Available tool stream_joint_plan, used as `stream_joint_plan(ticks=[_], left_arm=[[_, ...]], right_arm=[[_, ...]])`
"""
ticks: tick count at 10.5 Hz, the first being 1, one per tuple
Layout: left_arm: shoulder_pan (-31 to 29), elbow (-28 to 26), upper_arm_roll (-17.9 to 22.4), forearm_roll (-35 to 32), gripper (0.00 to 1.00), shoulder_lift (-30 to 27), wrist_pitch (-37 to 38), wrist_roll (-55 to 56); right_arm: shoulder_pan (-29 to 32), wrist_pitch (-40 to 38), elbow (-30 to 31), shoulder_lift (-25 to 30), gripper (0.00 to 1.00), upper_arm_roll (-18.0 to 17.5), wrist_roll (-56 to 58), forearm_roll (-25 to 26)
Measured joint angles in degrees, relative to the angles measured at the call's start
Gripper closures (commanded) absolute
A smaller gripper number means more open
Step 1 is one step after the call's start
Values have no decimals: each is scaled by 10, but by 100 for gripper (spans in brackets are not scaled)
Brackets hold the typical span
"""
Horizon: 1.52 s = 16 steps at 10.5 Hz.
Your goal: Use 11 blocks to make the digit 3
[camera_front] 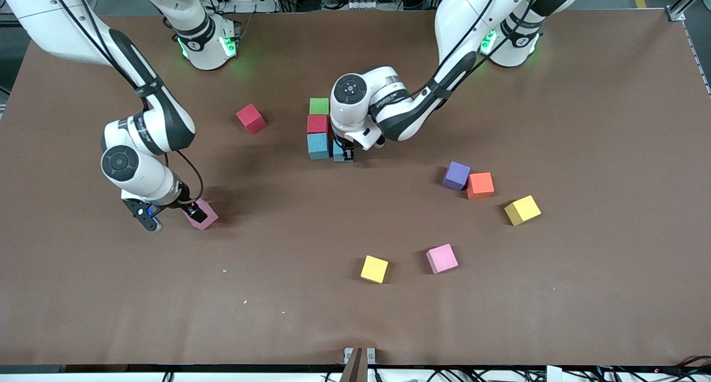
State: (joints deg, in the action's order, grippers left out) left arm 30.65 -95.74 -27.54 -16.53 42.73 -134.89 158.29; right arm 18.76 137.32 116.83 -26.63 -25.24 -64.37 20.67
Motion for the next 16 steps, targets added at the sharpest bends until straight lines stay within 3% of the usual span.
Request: stream_joint_plan(ticks=[11, 12, 13, 16], left_arm=[[11, 16, 0, 0, 96, 15, 0, 1], [11, 20, 0, 0, 95, 17, 0, 2], [11, 23, 0, 0, 94, 20, 0, 2], [14, 29, 0, 0, 93, 23, 0, 2]], right_arm=[[3, 29, -10, -35, 0, 3, 0, 0], [3, 29, -11, -40, 41, 3, 0, 0], [4, 29, -12, -43, 71, 4, 0, 0], [6, 29, -22, -44, 84, 4, 2, 0]])
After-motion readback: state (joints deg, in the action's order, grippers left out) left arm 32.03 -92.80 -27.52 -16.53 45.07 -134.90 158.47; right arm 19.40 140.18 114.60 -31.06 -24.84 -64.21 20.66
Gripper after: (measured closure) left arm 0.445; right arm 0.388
